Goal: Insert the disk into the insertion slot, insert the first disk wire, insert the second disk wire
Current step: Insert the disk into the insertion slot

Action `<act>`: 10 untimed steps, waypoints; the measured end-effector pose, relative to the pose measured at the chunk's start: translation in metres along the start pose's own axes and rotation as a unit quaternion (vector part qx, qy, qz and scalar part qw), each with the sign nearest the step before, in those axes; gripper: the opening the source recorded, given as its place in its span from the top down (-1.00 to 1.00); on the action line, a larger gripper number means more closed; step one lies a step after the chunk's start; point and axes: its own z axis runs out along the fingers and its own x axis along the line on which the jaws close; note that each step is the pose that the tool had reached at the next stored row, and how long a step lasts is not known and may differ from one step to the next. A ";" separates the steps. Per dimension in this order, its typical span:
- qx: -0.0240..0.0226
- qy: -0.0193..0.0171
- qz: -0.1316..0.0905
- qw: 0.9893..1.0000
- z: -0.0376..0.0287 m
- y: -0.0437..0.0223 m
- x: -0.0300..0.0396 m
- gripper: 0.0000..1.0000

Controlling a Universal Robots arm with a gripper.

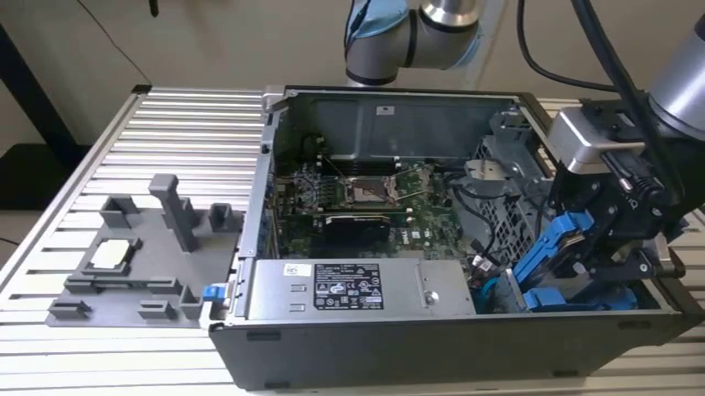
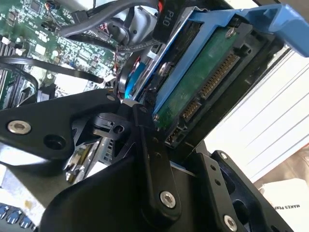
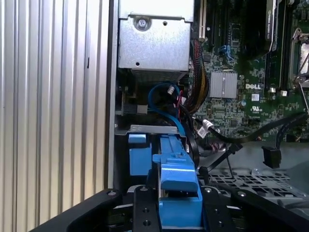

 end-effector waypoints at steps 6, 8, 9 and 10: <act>0.000 0.000 -0.001 1.000 0.0010 0.0000 0.0000 0.35; 0.000 0.000 -0.001 1.000 0.0010 0.0000 0.0000 0.35; 0.000 0.000 -0.002 1.000 0.0012 -0.0004 -0.0001 0.35; 0.000 0.000 -0.002 1.000 0.0012 -0.0004 -0.0001 0.32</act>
